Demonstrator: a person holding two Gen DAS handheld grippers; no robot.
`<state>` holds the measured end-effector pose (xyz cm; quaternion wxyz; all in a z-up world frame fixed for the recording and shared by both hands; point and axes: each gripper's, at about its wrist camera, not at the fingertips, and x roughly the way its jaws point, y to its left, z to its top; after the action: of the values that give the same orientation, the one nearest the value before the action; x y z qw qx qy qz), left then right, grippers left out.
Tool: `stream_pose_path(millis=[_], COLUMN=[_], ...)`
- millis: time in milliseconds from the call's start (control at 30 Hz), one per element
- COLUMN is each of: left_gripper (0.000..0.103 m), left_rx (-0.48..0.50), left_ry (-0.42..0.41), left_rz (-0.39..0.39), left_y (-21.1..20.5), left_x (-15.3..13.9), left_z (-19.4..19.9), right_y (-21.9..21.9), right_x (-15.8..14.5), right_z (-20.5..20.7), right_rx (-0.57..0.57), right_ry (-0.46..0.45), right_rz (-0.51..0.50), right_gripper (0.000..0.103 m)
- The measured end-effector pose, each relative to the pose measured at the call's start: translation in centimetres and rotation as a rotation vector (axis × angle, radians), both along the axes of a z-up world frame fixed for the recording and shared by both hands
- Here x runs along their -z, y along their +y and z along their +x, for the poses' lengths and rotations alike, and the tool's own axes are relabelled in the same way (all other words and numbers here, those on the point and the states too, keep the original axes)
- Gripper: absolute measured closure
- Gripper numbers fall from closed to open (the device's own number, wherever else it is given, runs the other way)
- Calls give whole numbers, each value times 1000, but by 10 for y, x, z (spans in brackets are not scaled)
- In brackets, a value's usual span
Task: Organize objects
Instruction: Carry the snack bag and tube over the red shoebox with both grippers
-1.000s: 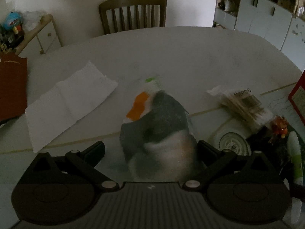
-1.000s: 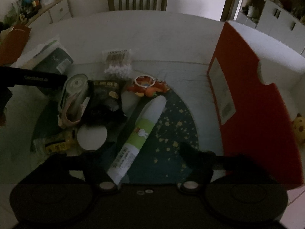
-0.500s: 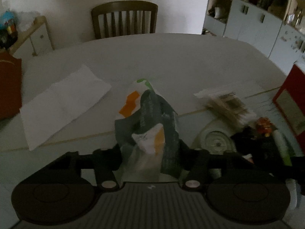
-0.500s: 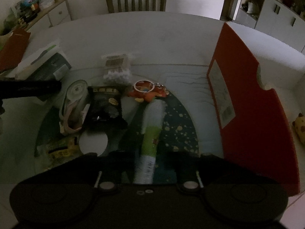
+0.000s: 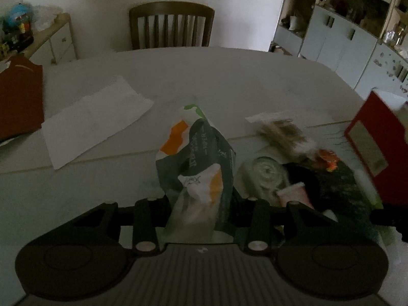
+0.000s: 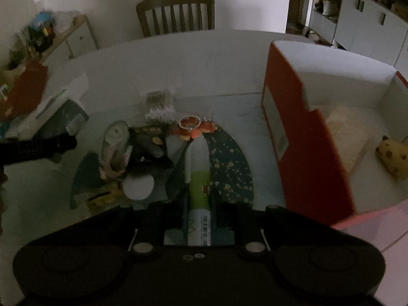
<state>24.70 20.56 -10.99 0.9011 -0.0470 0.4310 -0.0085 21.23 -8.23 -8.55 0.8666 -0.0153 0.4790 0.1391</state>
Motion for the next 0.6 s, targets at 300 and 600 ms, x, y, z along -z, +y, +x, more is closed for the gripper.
stream_pose_path(millis=[300,600], left_gripper=[64,63], left_rx=[28,100], left_ry=[-38,-70], left_rz=[-74,-87], left_y=[-22,-67], left_x=[-39,-73], left_z=[-40,-63], right_y=[-22,-48], right_x=[-39,-66], right_z=[-24,-36], right_rx=[25,45], right_ry=[-48,-89], right_rz=[76,128], right_gripper=[86,86])
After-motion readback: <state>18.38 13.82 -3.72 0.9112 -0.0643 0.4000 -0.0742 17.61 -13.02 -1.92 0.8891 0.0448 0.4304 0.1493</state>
